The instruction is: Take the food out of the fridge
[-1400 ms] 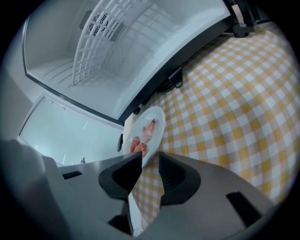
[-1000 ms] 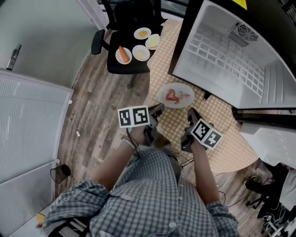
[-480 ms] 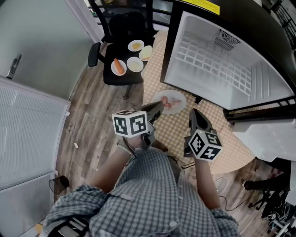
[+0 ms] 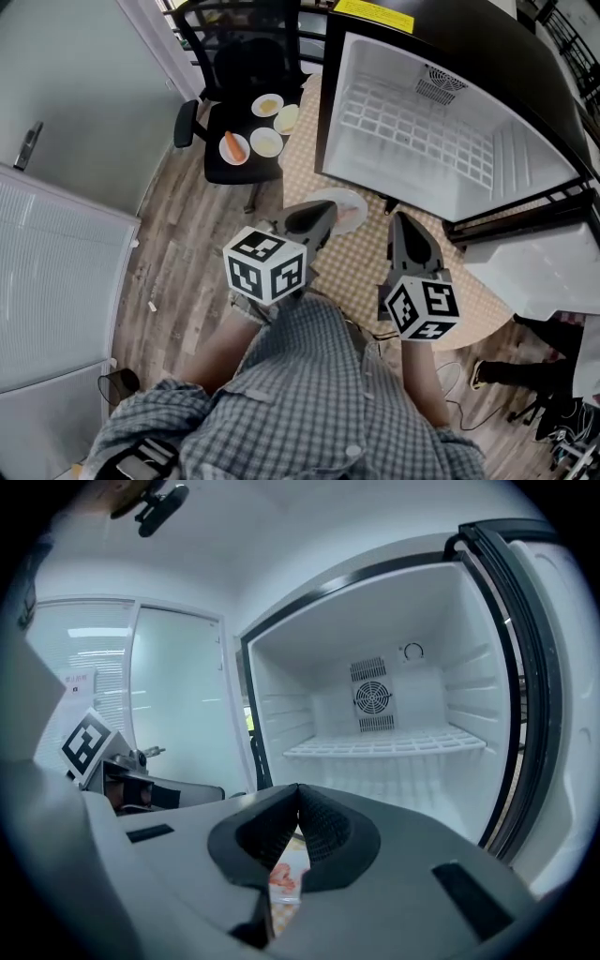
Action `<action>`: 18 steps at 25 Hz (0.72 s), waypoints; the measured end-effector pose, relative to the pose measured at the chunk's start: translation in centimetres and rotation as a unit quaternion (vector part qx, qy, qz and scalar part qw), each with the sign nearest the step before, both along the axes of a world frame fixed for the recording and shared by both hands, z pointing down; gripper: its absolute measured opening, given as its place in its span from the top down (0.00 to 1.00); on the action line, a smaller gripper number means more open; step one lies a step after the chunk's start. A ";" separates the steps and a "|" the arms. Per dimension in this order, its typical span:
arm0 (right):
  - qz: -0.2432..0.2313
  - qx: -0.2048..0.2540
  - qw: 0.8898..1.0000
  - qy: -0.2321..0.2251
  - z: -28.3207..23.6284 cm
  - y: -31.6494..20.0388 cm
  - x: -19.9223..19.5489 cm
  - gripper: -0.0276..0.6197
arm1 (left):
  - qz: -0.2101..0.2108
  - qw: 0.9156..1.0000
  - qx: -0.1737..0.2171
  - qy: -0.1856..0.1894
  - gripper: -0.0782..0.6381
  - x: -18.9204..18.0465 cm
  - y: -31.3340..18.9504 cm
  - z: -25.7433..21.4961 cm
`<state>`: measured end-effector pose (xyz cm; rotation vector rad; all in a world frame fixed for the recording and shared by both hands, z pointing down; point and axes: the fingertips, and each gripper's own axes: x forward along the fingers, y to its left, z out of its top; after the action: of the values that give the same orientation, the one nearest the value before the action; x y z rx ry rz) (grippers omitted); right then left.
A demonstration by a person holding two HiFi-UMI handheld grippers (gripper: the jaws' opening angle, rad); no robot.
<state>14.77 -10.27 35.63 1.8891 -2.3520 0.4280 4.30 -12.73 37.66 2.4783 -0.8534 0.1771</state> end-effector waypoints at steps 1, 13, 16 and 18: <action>-0.001 0.008 1.000 0.002 -0.6 0.1 0.0 0.94 | 0.003 1.000 0.014 -0.007 0.88 0.1 0.2 -0.6; -0.002 0.034 0.999 0.004 -2.8 0.8 0.2 0.94 | 0.023 0.995 0.074 -0.059 0.88 1.3 1.5 -2.4; -0.002 0.031 1.000 0.004 -2.7 0.9 0.3 0.94 | 0.023 0.995 0.076 -0.060 0.88 1.3 1.5 -2.5; -0.001 0.029 1.000 0.000 -2.6 1.0 0.4 0.94 | 0.023 0.995 0.076 -0.060 0.88 1.3 1.6 -2.5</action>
<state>15.19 -9.27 33.02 1.9119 -2.3904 0.3652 5.59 -11.17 35.18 2.6536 -0.8883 0.2896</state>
